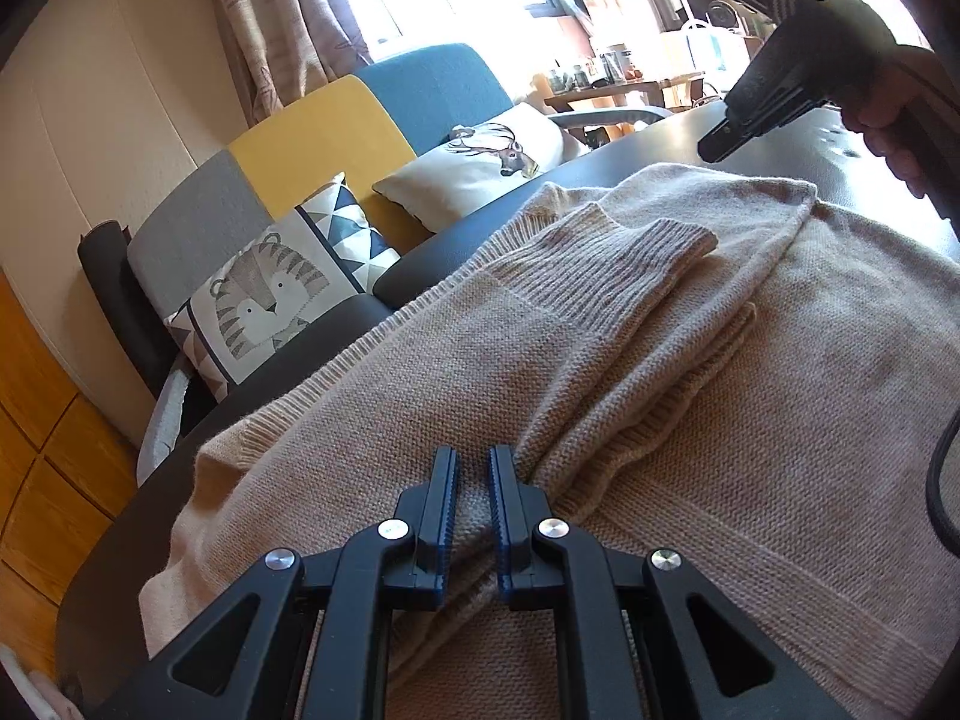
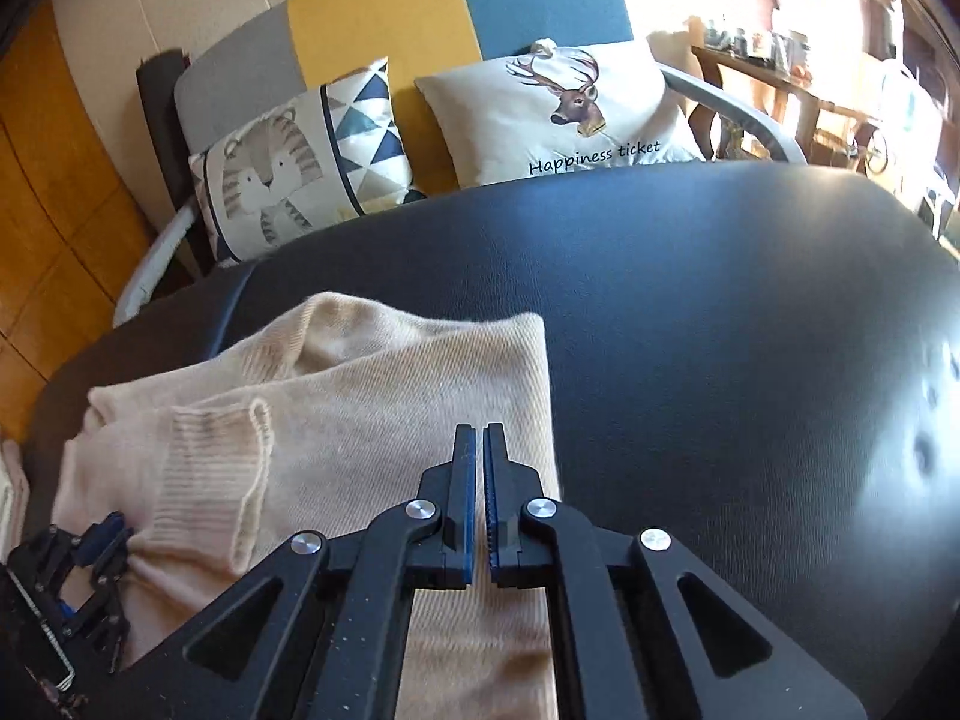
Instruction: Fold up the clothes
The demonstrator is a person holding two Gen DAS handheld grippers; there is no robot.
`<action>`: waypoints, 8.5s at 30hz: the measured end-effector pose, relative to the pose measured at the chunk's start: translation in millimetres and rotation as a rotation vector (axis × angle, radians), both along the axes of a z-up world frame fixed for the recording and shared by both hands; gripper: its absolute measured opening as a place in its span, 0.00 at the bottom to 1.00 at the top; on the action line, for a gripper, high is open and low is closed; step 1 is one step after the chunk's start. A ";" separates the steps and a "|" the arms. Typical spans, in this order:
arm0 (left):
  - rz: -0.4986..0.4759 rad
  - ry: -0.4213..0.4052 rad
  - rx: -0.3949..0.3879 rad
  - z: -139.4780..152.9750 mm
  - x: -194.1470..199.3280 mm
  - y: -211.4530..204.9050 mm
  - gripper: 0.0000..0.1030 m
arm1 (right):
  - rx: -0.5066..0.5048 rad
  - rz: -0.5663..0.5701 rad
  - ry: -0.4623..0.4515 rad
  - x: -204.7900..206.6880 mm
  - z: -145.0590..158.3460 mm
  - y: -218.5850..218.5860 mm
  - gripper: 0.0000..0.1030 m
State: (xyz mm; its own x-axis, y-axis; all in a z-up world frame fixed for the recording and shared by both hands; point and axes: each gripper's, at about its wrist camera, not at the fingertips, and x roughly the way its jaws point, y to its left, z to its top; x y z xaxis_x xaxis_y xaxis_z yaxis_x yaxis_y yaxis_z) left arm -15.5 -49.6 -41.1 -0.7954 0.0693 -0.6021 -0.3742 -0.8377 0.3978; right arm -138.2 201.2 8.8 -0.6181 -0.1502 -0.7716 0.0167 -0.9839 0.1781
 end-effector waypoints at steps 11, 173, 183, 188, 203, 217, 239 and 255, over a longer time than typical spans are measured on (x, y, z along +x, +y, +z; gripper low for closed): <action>0.005 0.016 -0.020 -3.1 2.0 4.1 0.10 | 0.107 0.064 -0.039 -45.1 -19.5 -19.2 0.02; 0.476 -0.250 0.752 -0.6 7.0 -266.0 0.15 | -0.156 0.223 0.087 62.7 -27.3 -150.8 0.00; 0.620 -0.266 0.812 -2.5 24.9 -297.7 0.14 | -0.167 0.223 0.086 62.0 -28.1 -149.4 0.00; 0.458 -0.181 0.790 20.6 49.7 -257.7 0.15 | -0.173 0.223 0.086 62.2 -28.3 -148.6 0.00; 0.440 -0.245 0.764 9.0 69.9 -238.0 0.15 | -0.180 0.223 0.088 63.7 -29.0 -149.5 0.01; 0.338 -0.320 0.803 8.2 136.8 -235.9 0.18 | -0.209 0.281 0.040 121.8 -11.8 -95.4 0.21; 0.287 -0.445 0.923 -7.9 196.4 -248.8 0.19 | -0.245 0.105 -0.083 251.4 -22.1 39.5 0.57; 0.164 -0.602 1.079 -24.5 214.0 -251.4 0.21 | -0.663 0.200 -0.131 273.8 -50.9 61.7 0.57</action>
